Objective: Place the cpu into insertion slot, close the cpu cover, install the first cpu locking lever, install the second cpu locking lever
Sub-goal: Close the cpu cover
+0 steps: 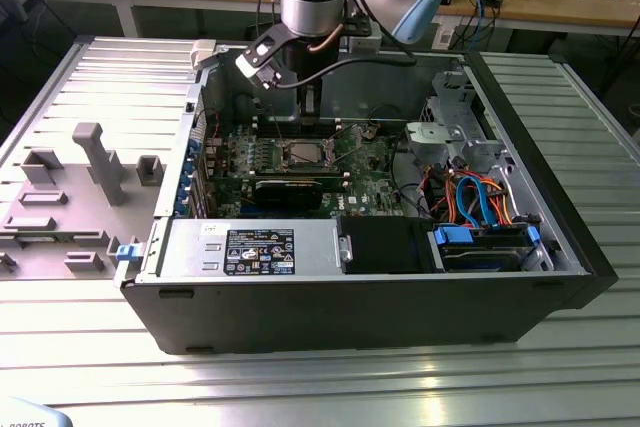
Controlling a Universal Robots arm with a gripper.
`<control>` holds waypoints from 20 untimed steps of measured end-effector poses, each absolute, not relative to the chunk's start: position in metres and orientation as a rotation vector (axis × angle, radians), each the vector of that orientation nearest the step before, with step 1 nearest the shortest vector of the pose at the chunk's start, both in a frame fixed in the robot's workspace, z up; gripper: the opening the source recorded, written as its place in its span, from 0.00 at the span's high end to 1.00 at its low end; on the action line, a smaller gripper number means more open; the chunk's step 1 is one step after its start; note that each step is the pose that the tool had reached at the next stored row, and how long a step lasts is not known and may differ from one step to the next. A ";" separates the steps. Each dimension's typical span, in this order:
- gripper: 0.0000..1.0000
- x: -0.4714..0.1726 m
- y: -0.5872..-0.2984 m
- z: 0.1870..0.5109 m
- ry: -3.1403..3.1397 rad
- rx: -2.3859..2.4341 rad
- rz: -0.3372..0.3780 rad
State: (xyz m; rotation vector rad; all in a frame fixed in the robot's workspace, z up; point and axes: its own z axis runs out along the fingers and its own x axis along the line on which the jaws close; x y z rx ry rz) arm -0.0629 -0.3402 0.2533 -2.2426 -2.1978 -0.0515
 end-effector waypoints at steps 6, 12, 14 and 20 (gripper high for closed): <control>0.89 -0.063 -0.340 0.258 -2.198 -2.243 -0.052; 0.89 -0.063 -0.340 0.262 -2.198 -2.243 -0.052; 0.89 -0.063 -0.340 0.263 -2.198 -2.243 -0.052; 0.89 -0.063 -0.340 0.263 -2.198 -2.243 -0.052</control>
